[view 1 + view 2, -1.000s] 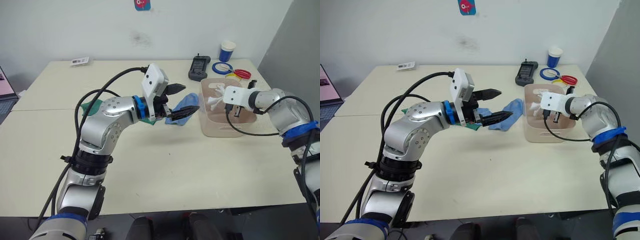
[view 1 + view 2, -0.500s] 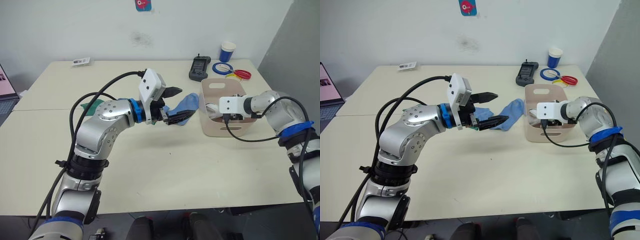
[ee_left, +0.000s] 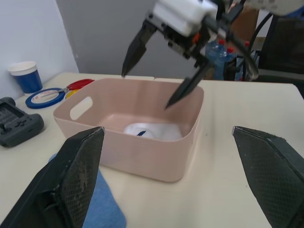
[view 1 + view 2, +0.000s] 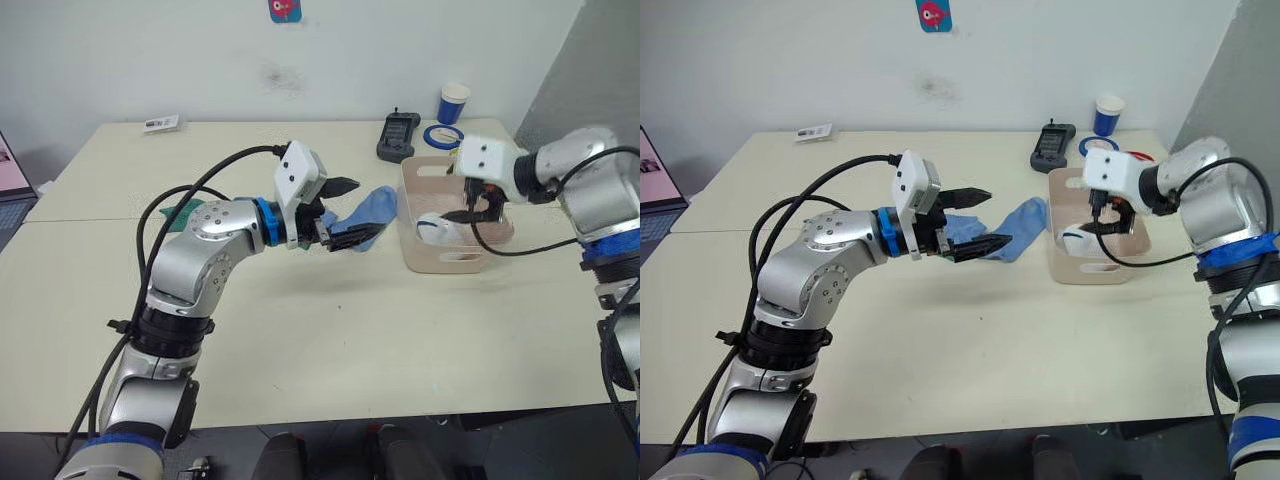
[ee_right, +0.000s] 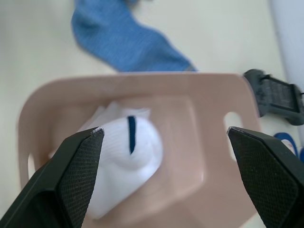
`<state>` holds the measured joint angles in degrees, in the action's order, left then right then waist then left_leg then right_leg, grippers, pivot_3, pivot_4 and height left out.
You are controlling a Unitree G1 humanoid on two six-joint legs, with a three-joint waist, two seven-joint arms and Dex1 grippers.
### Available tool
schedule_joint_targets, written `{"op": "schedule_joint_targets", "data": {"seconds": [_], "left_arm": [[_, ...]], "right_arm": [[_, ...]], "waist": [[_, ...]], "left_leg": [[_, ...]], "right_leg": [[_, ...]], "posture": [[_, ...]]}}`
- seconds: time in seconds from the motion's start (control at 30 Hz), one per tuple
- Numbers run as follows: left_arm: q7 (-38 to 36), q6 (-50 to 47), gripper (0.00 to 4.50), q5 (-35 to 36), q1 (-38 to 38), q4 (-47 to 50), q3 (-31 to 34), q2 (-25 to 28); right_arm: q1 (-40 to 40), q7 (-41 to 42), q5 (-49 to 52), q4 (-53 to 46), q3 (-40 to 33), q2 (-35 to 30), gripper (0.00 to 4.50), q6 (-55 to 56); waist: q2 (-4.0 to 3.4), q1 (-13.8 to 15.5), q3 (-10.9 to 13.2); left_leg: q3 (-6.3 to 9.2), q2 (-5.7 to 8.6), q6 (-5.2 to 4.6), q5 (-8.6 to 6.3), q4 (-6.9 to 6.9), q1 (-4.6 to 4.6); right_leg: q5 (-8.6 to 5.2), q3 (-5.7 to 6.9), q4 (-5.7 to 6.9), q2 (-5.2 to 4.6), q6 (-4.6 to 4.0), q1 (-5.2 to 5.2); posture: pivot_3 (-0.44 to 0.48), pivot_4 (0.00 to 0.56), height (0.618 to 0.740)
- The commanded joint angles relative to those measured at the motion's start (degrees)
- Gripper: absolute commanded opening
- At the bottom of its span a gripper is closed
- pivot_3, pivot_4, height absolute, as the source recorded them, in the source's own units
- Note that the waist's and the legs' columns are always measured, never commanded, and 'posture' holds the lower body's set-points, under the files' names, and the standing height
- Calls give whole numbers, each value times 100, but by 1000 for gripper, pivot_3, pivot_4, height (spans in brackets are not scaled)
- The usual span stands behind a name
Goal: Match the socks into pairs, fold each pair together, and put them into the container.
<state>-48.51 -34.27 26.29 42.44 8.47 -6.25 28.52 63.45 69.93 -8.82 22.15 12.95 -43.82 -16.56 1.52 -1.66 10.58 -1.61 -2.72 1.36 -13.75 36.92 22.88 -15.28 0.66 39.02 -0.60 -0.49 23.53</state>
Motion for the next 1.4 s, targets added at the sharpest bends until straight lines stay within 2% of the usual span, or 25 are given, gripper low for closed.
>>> {"op": "schedule_joint_targets", "data": {"seconds": [0.03,0.1,0.13,0.23,0.33,0.47,0.57,0.67,0.77,0.93,1.2,1.4], "left_arm": [[99,111,4500,9,-274,227,337,129],[176,201,4500,-46,-592,371,473,229],[308,285,4500,-100,-896,467,637,264],[873,438,4500,-174,-1643,737,1097,161],[1553,806,4500,-433,-2408,1023,1413,-138],[2346,1331,4500,-873,-3300,1256,1595,-617],[2765,1612,4500,-1142,-3908,1352,1588,-921],[3036,1731,4500,-1249,-4365,1380,1571,-1206],[3243,1716,4500,-1665,-4788,1354,1265,-1270],[3211,1676,4500,-1512,-5114,1437,1228,-1394],[2929,1744,4500,-1320,-4997,1394,1255,-1278],[2346,1763,4500,-1071,-4811,1459,1292,-835]], "right_arm": [[-191,-568,759,-971,-743,504,4475,-812],[-561,-911,1077,-1647,-1022,843,4475,-1357],[-930,-1128,1387,-2246,-1195,1150,4475,-1956],[-1846,-1932,1740,-3460,-1401,1918,4475,-2631],[-2753,-2949,1661,-4162,-1330,2728,4475,-2635],[-3995,-3702,1050,-4379,-614,2953,4475,-1767],[-4622,-4367,811,-4117,-528,3222,4475,-1135],[-4930,-4736,663,-3775,-458,3378,4475,-580],[-5122,-4892,608,-3583,-388,3420,4475,-323],[-5321,-4943,609,-3650,-321,3397,4475,-226],[-5377,-4904,663,-3792,-298,3344,4475,-323],[-5342,-4178,1322,-4763,-472,2864,4475,-1133]], "waist": [[-1,-22,-1],[-1,-20,-1],[-1,-9,-1],[-2,11,-2],[-2,22,-2],[6,59,-7],[6,60,-7],[10,59,-9],[12,50,-10],[13,24,-11],[13,18,-11],[13,18,-11]], "left_leg": [[4,-2,0,0,0,-1],[9,-9,1,1,-2,-3],[9,-12,1,1,-6,-3],[19,-50,2,1,-6,-1],[15,-51,4,-1,-1,4],[12,-15,-15,-12,-1,4],[8,2,-17,-13,0,-2],[6,5,-18,-13,4,-2],[6,6,-19,-14,1,-3],[9,5,-20,-14,-1,-2],[10,5,-20,-15,-1,-2],[13,4,-20,-15,-1,-2]], "right_leg": [[0,-4,2,0,-1,1],[1,-3,3,-11,-2,0],[1,2,3,-12,-2,1],[1,9,10,-16,-4,-1],[3,6,8,-24,-4,2],[11,5,0,-48,15,-4],[4,-6,-6,-49,57,-11],[11,-13,-10,-49,71,-11],[10,-11,-11,-43,72,-11],[8,-6,-10,-41,68,-9],[7,-6,-10,-30,68,-9],[7,-5,-10,-29,68,-9]], "posture": [[0,150,740],[0,150,740],[0,150,740],[0,150,740],[0,150,740],[0,150,740],[0,150,740],[0,150,740],[0,150,740],[0,150,740],[0,150,740],[0,150,740]]}}
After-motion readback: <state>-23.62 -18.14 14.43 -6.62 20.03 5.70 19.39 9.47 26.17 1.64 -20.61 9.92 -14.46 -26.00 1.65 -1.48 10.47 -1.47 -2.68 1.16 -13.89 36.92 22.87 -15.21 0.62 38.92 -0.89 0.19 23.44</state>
